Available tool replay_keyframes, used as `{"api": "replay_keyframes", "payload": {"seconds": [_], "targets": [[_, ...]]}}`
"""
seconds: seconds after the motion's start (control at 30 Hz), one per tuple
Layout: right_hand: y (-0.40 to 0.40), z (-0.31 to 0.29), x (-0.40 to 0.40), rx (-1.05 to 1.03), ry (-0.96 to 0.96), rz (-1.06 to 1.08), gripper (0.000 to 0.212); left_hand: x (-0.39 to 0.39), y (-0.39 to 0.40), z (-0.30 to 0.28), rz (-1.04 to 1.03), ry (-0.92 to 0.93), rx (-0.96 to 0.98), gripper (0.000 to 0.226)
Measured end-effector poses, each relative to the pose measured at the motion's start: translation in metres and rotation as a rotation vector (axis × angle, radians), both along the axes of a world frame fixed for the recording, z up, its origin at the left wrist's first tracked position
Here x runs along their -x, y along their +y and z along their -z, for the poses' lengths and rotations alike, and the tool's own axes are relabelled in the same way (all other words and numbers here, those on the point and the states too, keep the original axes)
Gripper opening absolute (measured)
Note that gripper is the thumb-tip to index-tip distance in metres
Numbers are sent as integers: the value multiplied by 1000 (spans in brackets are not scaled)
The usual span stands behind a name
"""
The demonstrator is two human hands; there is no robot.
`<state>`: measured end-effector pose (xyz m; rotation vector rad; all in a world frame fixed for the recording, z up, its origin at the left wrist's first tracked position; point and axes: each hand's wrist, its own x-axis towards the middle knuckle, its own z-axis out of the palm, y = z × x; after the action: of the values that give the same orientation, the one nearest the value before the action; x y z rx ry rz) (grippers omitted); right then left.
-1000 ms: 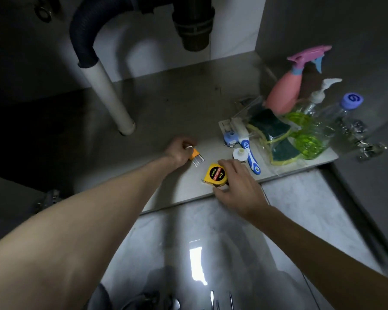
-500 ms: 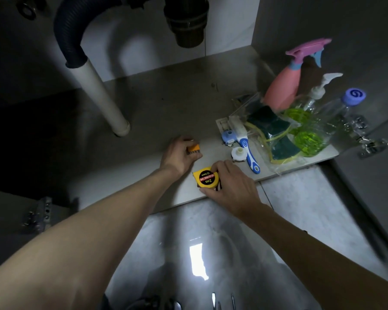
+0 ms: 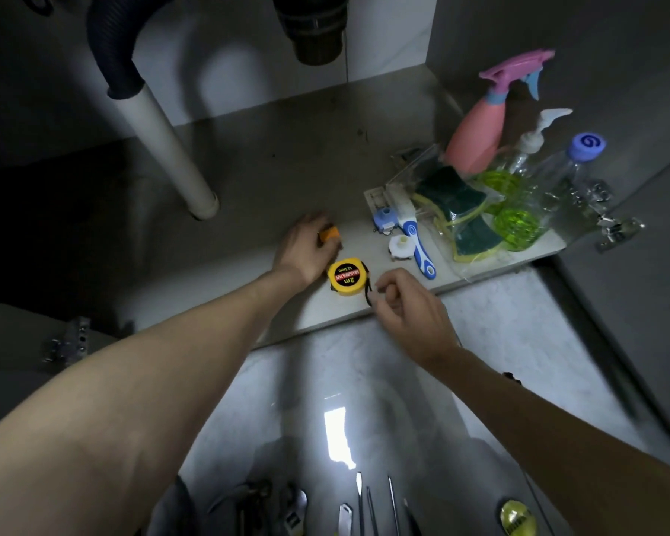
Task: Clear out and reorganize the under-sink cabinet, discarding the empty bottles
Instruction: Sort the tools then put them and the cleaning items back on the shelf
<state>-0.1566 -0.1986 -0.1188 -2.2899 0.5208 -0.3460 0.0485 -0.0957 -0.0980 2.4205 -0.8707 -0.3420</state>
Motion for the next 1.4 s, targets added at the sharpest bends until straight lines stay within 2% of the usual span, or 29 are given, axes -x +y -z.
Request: {"api": "replay_keyframes", "payload": {"seconds": [0.03, 0.1, 0.17, 0.23, 0.33, 0.43, 0.6, 0.73, 0.83, 0.97, 1.13, 1.27, 1.4], "targets": [[-6, 1, 16, -21, 10, 23, 8, 6, 1, -1, -47, -11, 24, 43], [-19, 6, 52, -22, 70, 63, 16, 27, 1, -5, -107, -61, 124, 43], [-33, 16, 95, -3, 155, 103, 22, 57, -4, -11, -36, -162, 251, 34], [-45, 29, 143, 23, 271, 184, 28, 97, -10, -15, 85, -169, 284, 20], [-56, 51, 214, 24, 460, 393, 35, 168, -9, -6, 239, -52, 194, 10], [-58, 68, 261, -84, 560, 534, 28, 244, 1, 20, 334, 114, -1, 18], [-62, 79, 267, -253, 577, 469, 26, 351, 14, 72, 465, 287, -341, 49], [-62, 80, 257, -285, 566, 493, 38, 397, 15, 97, 491, 290, -388, 59], [-62, 79, 254, -272, 559, 482, 39, 406, 11, 105, 469, 262, -376, 60], [-68, 80, 253, -257, 582, 435, 26, 405, 6, 106, 505, 190, -407, 55], [-70, 77, 242, -235, 593, 475, 22, 390, 13, 92, 444, 199, -389, 51], [-62, 67, 220, -345, 453, 544, 26, 356, 32, 68, 296, 210, -331, 51], [-48, 36, 160, -378, 196, 575, 14, 291, 48, 30, 209, 91, -269, 47]]}}
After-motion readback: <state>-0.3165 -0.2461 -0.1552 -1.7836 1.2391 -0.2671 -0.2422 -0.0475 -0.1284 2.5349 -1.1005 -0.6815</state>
